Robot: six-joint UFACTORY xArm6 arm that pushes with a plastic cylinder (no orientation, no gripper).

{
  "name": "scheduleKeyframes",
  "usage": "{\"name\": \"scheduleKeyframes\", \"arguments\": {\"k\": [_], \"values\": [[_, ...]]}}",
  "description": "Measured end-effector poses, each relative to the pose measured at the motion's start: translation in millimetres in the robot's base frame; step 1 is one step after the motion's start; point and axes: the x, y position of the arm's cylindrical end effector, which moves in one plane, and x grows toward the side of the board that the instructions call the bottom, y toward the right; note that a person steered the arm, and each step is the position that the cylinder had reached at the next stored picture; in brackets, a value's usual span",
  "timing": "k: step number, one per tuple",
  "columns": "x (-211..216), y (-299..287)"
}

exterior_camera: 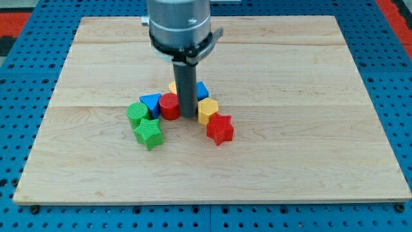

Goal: Separate the blue cube from the group of the blocks

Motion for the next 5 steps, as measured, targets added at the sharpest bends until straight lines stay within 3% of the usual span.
{"name": "scheduleKeyframes", "arguments": {"k": [2,3,5], "values": [[-39,32],[-106,39],[-163,16]]}}
